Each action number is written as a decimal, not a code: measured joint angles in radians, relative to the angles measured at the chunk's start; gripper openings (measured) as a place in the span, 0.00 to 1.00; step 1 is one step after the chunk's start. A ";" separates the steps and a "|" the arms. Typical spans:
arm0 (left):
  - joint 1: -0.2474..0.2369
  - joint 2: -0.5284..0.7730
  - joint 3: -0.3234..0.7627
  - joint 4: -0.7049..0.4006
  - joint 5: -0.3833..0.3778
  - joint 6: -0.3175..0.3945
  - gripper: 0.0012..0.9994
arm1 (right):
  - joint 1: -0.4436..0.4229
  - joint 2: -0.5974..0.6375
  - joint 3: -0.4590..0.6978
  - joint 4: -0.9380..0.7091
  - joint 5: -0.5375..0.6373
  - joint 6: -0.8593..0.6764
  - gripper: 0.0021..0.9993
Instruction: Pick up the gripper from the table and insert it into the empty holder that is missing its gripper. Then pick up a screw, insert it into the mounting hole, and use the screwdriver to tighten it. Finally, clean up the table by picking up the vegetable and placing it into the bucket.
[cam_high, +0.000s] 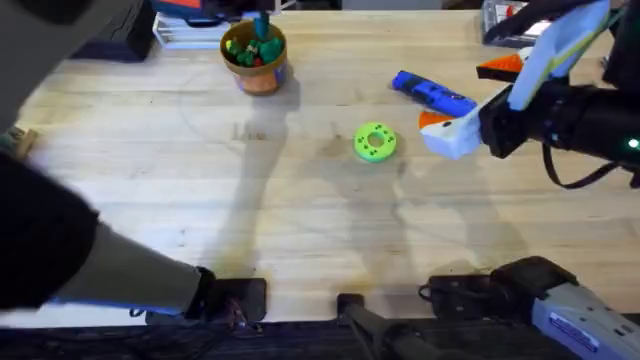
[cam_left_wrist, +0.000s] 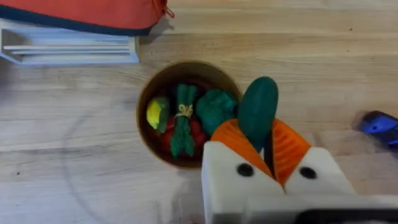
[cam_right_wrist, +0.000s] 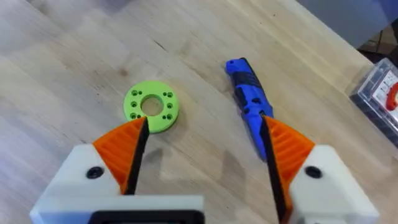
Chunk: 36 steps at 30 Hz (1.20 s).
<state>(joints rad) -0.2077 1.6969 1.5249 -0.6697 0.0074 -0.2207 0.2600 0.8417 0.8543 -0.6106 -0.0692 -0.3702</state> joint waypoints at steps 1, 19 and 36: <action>0.000 0.018 0.000 0.006 -0.004 -0.009 0.02 | 0.000 0.000 0.000 0.000 0.000 0.000 0.99; 0.004 0.092 0.000 0.023 -0.164 -0.049 0.64 | 0.000 0.000 0.000 0.000 0.000 0.000 0.99; 0.004 -0.152 0.063 -0.347 -0.169 -0.037 0.99 | 0.000 -0.040 0.202 -0.197 0.000 0.029 0.99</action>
<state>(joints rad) -0.2039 1.5445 1.5877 -1.0165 -0.1620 -0.2575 0.2600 0.8019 1.0566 -0.8076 -0.0689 -0.3407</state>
